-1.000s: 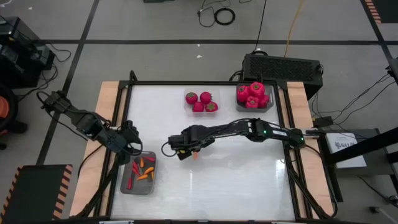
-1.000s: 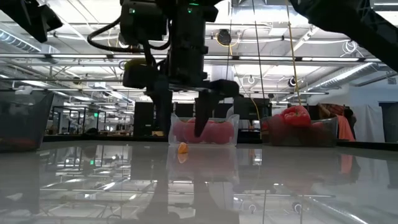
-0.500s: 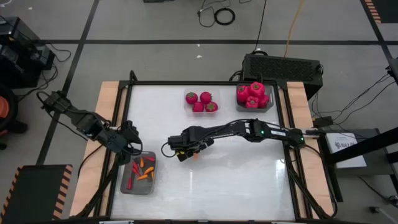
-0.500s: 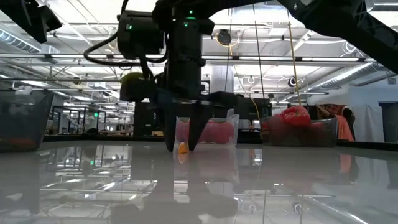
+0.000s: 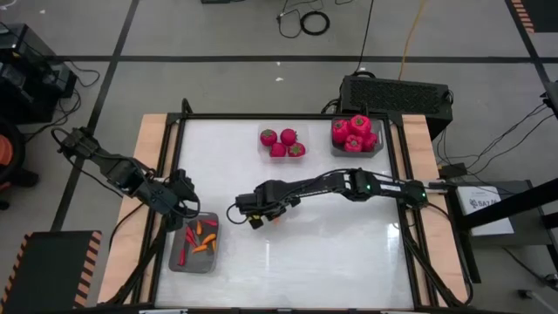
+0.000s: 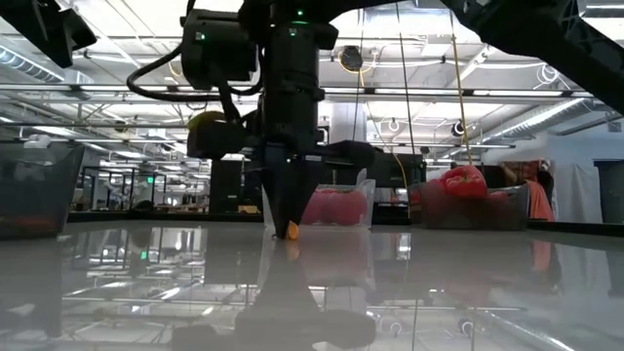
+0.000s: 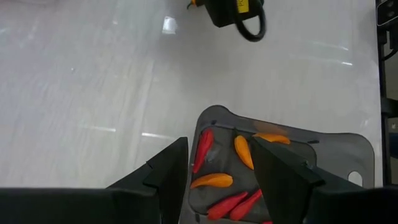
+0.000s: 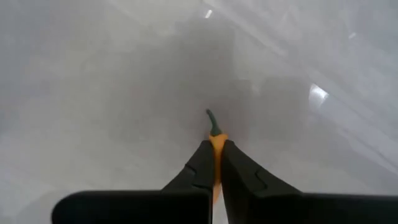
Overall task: Sort produce into baskets
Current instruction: Put the yellow chili into the bottom gray bin
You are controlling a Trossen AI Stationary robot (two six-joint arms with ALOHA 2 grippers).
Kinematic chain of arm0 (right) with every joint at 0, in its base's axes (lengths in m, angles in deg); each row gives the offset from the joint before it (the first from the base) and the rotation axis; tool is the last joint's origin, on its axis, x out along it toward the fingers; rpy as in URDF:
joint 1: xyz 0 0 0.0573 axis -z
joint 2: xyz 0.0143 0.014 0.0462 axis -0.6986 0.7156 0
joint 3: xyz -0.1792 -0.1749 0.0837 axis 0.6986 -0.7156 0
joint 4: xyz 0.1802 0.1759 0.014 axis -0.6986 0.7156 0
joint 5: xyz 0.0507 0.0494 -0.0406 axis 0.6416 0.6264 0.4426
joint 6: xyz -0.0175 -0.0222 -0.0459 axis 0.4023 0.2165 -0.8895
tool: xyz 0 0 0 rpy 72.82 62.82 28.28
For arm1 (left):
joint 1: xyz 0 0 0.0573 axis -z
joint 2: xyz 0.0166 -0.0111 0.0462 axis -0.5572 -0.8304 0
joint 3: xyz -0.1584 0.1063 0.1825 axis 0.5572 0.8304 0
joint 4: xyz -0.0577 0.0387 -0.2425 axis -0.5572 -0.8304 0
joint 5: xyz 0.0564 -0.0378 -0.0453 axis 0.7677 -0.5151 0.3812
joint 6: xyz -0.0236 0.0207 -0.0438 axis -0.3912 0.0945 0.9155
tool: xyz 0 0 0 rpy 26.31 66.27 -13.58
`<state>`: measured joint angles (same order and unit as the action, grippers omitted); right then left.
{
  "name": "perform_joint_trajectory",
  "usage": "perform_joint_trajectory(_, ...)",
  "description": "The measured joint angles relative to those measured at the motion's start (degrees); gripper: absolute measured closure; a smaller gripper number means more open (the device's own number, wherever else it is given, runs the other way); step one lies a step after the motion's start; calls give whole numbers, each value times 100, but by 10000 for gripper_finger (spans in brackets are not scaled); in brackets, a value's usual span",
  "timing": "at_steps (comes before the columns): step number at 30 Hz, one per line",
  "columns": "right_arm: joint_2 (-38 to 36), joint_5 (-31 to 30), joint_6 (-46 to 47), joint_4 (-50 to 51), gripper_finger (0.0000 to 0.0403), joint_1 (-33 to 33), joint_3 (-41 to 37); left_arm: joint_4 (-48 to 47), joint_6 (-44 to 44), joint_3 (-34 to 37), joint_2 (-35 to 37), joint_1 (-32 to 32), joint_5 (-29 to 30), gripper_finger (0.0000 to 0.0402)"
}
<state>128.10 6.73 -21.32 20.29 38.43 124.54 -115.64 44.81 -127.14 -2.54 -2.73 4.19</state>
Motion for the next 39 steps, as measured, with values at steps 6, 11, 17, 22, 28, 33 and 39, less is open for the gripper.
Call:
perform_joint_trajectory(6, -127, 51, 93, -191, 389, -146, 234, -22, -276, 0, 0, 0, 2, 219)
perform_joint_trajectory(11, -366, 41, 141, -1351, 388, -307, 240, -70, -478, 0, 0, 0, 53, 219)
perform_joint_trajectory(17, -367, -83, -190, -3541, 388, -610, 246, -114, -667, 0, 0, 0, 243, 219)
perform_joint_trajectory(22, -286, -570, -1268, -5113, 388, -807, 254, -153, -803, 0, 0, -3, 313, 219)
perform_joint_trajectory(28, -289, -1062, -2876, -5975, 388, -968, 254, -137, -812, 0, -4, -4, 315, 219)
perform_joint_trajectory(33, -159, -1151, -3509, -6446, 387, -988, 258, -131, -800, 0, -7, -4, 313, 219)
perform_joint_trajectory(39, 267, -1177, -3655, -7140, 385, -921, 258, -133, -786, 0, -9, -4, 313, 219)
